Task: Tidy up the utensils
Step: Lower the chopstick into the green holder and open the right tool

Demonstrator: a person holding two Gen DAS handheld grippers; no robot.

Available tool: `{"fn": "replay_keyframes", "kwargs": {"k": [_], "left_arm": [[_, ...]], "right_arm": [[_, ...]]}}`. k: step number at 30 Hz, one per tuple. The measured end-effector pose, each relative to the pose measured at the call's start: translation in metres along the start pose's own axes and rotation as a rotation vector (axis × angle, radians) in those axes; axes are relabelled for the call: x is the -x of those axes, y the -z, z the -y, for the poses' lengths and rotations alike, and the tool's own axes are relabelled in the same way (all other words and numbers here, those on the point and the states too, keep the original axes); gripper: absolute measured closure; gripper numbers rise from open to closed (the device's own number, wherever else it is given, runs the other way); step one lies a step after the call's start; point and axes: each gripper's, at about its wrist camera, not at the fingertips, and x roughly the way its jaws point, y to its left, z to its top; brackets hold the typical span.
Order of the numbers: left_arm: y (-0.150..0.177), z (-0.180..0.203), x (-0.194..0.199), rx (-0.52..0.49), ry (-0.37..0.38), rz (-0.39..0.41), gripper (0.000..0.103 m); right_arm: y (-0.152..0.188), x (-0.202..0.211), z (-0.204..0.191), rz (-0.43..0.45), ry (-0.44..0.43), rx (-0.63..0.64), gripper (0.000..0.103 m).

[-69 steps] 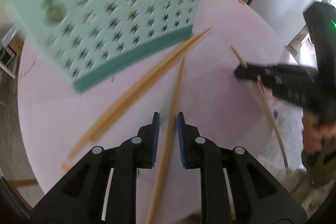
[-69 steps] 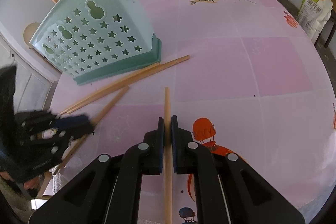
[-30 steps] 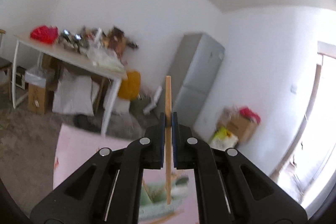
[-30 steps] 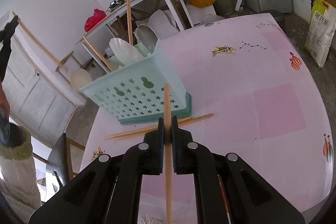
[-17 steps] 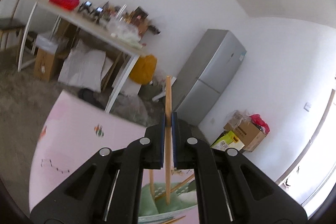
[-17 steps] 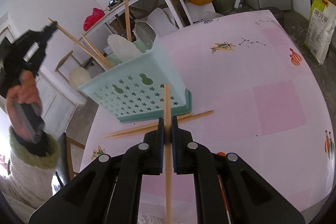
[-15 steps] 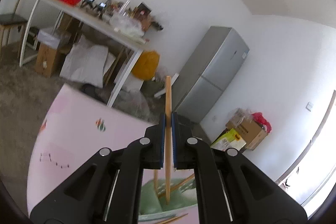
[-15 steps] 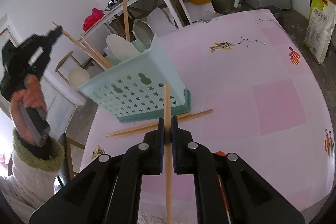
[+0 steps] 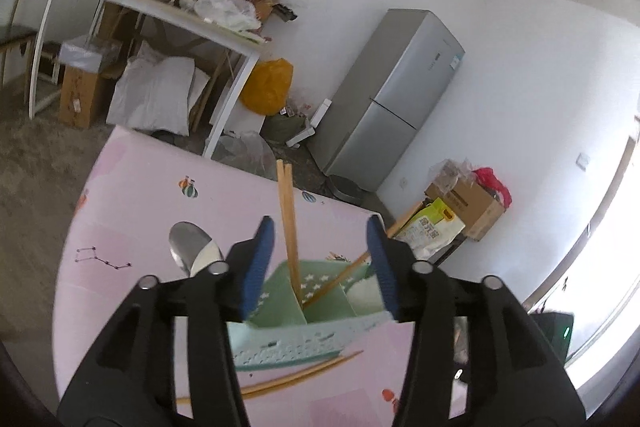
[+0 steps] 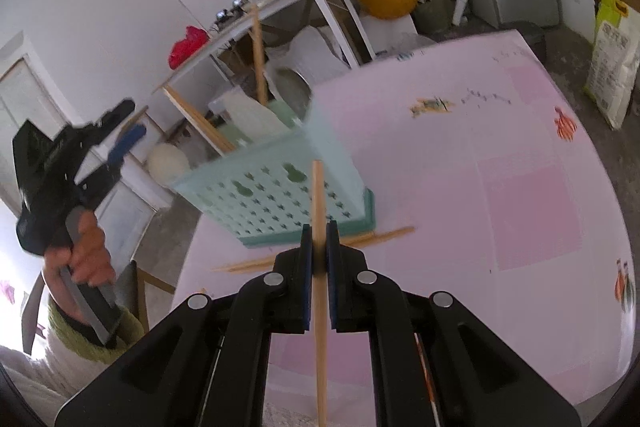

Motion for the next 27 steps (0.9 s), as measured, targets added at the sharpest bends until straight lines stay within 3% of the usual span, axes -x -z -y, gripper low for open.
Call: {"fn": "replay_keyframes", "kwargs": {"k": [4, 8, 16, 19, 23, 27], "left_arm": [[0.012, 0.009, 0.018, -0.067, -0.018, -0.026, 0.039], [0.032, 0.006, 0.029, -0.086, -0.057, -0.095, 0.033], [0.083, -0.012, 0.021, -0.200, -0.387, -0.300, 0.033], [0.094, -0.015, 0.014, -0.239, -0.475, -0.367, 0.031], [0.101, -0.016, 0.012, -0.248, -0.508, -0.402, 0.027], [0.103, -0.013, 0.014, -0.274, -0.530, -0.404, 0.022]], "right_arm": [[-0.017, 0.018, -0.020, 0.063, -0.029, 0.065, 0.096], [-0.040, 0.040, -0.045, 0.149, -0.055, 0.148, 0.096], [-0.098, 0.077, -0.096, 0.347, -0.145, 0.301, 0.096], [-0.119, 0.077, -0.115, 0.409, -0.173, 0.336, 0.096], [-0.139, 0.063, -0.135, 0.460, -0.206, 0.367, 0.096], [-0.150, 0.036, -0.148, 0.485, -0.178, 0.404, 0.096]]}}
